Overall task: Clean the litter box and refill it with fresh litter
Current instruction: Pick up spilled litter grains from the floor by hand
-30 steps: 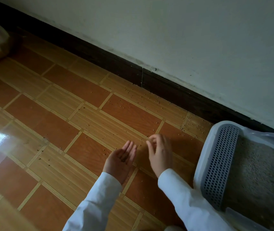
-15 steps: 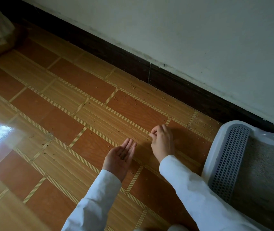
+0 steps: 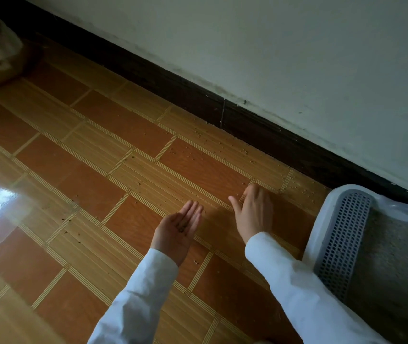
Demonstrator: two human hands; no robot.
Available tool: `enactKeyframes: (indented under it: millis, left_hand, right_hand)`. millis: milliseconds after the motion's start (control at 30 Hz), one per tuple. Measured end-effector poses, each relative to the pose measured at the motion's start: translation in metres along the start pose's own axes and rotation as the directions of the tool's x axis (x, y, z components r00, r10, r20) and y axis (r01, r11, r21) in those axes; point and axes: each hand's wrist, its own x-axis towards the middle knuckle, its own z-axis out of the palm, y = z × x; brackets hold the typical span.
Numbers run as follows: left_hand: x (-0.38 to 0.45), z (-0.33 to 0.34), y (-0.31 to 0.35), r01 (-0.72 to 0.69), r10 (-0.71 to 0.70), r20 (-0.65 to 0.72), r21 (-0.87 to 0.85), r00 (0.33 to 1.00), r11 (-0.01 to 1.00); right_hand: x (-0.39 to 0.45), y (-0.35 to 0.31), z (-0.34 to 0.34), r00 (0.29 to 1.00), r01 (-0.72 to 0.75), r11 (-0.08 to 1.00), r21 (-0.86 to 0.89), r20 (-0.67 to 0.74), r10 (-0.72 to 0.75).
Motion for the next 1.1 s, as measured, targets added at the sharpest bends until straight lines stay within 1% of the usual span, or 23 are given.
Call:
enactKeyframes:
  millis: [67, 133, 200, 267, 400, 467, 533, 567, 633, 667, 700, 733, 767, 800, 833, 867, 933, 967, 1033, 1100]
  left_hand:
    - [0.002, 0.000, 0.000, 0.002, -0.002, 0.000, 0.009, 1.000, 1.000]
    - [0.003, 0.000, -0.002, 0.013, -0.013, 0.006, 0.020, 1.000, 1.000]
    - [0.004, 0.000, -0.005, 0.023, -0.024, 0.008, 0.030, 1.000, 0.999]
    - [0.004, 0.001, -0.006, 0.031, -0.031, 0.009, 0.037, 0.999, 0.999]
    - [0.007, 0.002, -0.007, 0.036, -0.036, 0.004, 0.044, 0.999, 0.998]
    - [0.008, 0.003, -0.008, 0.035, -0.035, -0.010, 0.065, 0.999, 0.997]
    - [0.011, 0.004, -0.009, 0.026, -0.024, -0.022, 0.088, 0.999, 0.996]
    - [0.012, 0.004, -0.010, 0.017, -0.014, -0.032, 0.105, 0.999, 0.994]
    - [0.014, 0.006, -0.012, 0.009, 0.000, -0.054, 0.158, 0.999, 0.987]
    - [0.015, 0.007, -0.013, 0.011, -0.003, -0.053, 0.168, 0.999, 0.986]
    - [0.015, 0.008, -0.013, 0.016, -0.009, -0.044, 0.163, 0.999, 0.987]
    - [0.015, 0.010, -0.013, 0.021, -0.016, -0.038, 0.153, 0.999, 0.988]
    - [0.015, 0.011, -0.013, 0.024, -0.020, -0.033, 0.139, 0.999, 0.990]
    - [0.015, 0.011, -0.013, 0.030, -0.027, -0.027, 0.112, 0.999, 0.993]
    - [0.013, 0.011, -0.013, 0.039, -0.038, -0.012, 0.074, 0.999, 0.996]
    - [0.012, 0.011, -0.012, 0.048, -0.048, 0.001, 0.043, 0.999, 0.998]
    - [0.010, 0.010, -0.010, 0.054, -0.054, 0.011, 0.021, 0.998, 0.998]
    - [0.009, 0.010, -0.009, 0.053, -0.053, 0.010, 0.022, 0.999, 0.998]
    - [0.009, 0.009, -0.008, 0.059, -0.059, 0.013, 0.026, 0.998, 0.998]
    - [0.009, 0.008, -0.008, 0.067, -0.068, 0.013, 0.027, 0.998, 0.997]
  right_hand:
    - [0.003, 0.001, 0.005, 0.998, 0.039, 0.991, -0.129, 0.045, -0.033]
    - [0.002, 0.000, 0.010, 0.993, 0.113, 0.970, -0.214, 0.050, -0.104]
    - [0.001, -0.001, 0.013, 0.986, 0.167, 0.948, -0.270, 0.040, -0.162]
    - [0.002, -0.002, 0.016, 0.981, 0.190, 0.928, -0.320, 0.032, -0.189]
    - [0.002, -0.002, 0.016, 0.974, 0.226, 0.903, -0.366, 0.083, -0.210]
    - [-0.001, -0.006, 0.015, 0.968, 0.249, 0.917, -0.310, 0.053, -0.245]
    - [-0.008, -0.015, 0.011, 0.940, 0.337, 0.924, -0.184, 0.003, -0.342]
    - [-0.016, -0.022, 0.009, 0.911, 0.407, 0.905, -0.120, -0.018, -0.412]
    - [-0.033, -0.035, 0.005, 0.821, 0.570, 0.821, -0.011, -0.023, -0.570]
    - [-0.041, -0.039, 0.006, 0.781, 0.625, 0.780, 0.030, -0.021, -0.625]
    - [-0.044, -0.041, 0.007, 0.760, 0.650, 0.757, 0.069, -0.024, -0.650]
    - [-0.044, -0.041, 0.009, 0.777, 0.627, 0.768, 0.135, -0.040, -0.628]
    - [-0.039, -0.039, 0.009, 0.828, 0.556, 0.803, 0.215, -0.053, -0.559]
    - [-0.031, -0.035, 0.008, 0.884, 0.461, 0.851, 0.250, -0.046, -0.465]
    - [-0.020, -0.028, 0.005, 0.929, 0.366, 0.903, 0.225, -0.033, -0.369]
    - [-0.007, -0.021, 0.002, 0.962, 0.272, 0.950, 0.156, -0.023, -0.271]
    - [0.019, -0.005, -0.003, 0.997, 0.077, 0.997, 0.021, -0.002, -0.077]
    - [0.029, 0.001, -0.004, 1.000, 0.013, 0.999, -0.039, 0.004, -0.013]
    - [0.044, 0.008, -0.003, 1.000, 0.004, 0.988, -0.156, 0.023, 0.000]
    - [0.050, 0.009, 0.000, 0.998, 0.061, 0.967, -0.247, 0.049, -0.051]
